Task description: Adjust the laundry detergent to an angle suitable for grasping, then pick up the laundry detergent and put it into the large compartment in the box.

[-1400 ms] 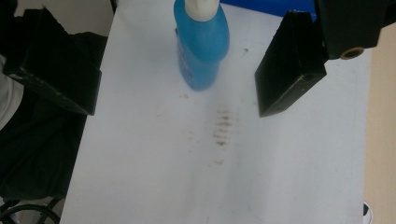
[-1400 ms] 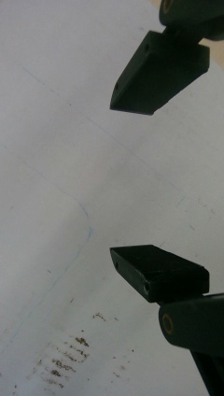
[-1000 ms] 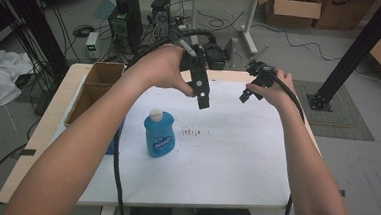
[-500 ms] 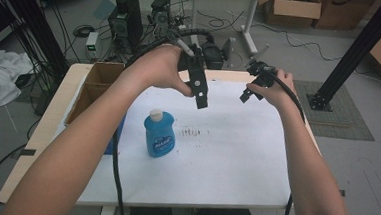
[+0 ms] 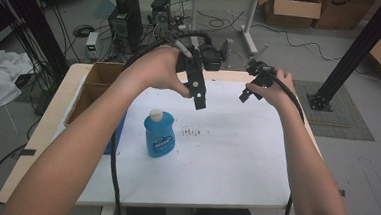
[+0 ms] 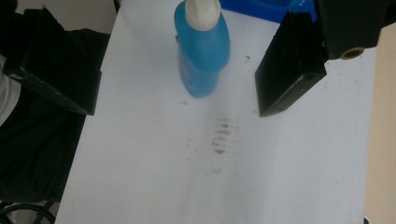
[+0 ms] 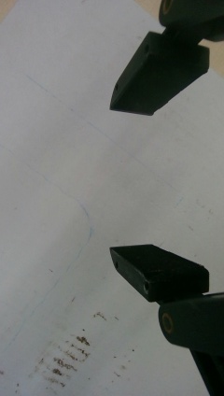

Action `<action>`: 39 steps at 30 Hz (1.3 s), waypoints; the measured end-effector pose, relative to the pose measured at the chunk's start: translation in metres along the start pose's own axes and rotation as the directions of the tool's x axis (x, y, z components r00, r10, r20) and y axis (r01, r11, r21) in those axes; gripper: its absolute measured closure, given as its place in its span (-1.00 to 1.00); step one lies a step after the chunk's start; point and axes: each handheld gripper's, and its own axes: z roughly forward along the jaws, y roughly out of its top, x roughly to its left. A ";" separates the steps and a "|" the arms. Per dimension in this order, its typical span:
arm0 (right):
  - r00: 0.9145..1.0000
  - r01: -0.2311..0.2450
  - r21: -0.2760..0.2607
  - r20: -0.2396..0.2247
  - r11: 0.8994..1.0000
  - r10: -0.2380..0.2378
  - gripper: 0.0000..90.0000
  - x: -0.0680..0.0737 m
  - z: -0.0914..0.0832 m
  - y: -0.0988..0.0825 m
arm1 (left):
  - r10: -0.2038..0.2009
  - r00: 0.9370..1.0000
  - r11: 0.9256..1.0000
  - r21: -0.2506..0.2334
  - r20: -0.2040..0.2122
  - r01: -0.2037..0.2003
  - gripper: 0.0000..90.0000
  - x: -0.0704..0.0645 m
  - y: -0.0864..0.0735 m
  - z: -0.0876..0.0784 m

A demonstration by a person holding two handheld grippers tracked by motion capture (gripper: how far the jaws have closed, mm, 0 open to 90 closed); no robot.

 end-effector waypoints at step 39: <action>1.000 0.014 -0.013 0.008 1.000 -0.014 -0.45 0.006 -0.004 0.001 | -0.130 0.991 0.989 0.062 -0.034 0.132 -0.66 0.011 -0.061 0.008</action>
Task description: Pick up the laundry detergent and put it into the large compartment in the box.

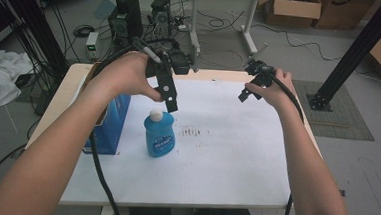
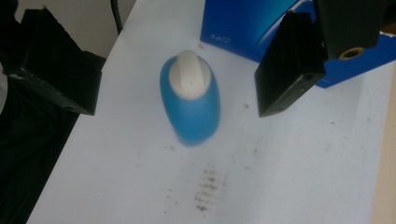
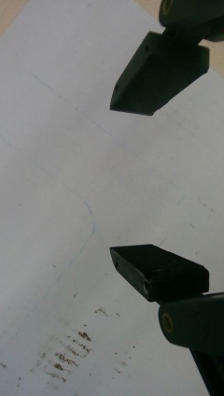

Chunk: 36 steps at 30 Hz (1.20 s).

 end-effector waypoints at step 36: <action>1.000 0.004 0.007 0.006 1.000 -0.004 -0.45 0.004 0.000 0.000 | -0.040 0.999 0.997 0.066 0.027 0.038 -0.66 0.008 -0.016 0.052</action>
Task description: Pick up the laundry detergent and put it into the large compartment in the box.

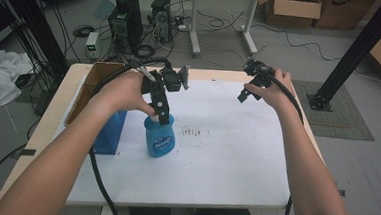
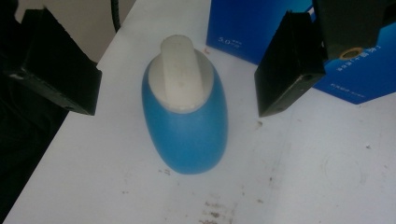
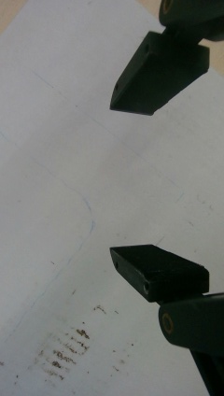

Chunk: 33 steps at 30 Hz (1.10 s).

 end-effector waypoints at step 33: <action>1.000 0.006 -0.005 -0.003 1.000 -0.006 -0.45 0.002 0.000 0.001 | -0.034 0.999 0.998 0.052 0.003 0.034 -0.65 0.002 -0.002 0.043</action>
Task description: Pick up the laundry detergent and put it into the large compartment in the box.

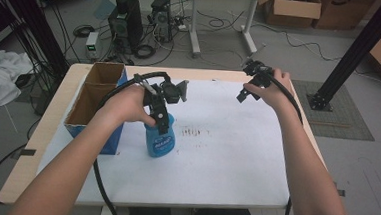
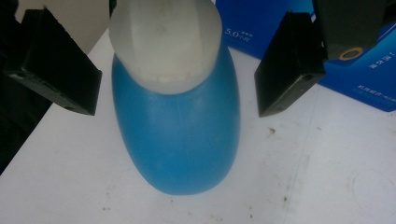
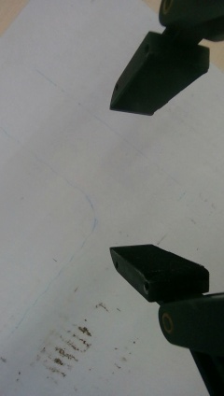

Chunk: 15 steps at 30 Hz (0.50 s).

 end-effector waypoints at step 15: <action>1.000 -0.004 0.001 0.000 1.000 0.004 -0.45 0.000 0.001 0.000 | -0.022 1.000 1.000 0.018 -0.001 0.022 -0.62 0.000 -0.002 0.011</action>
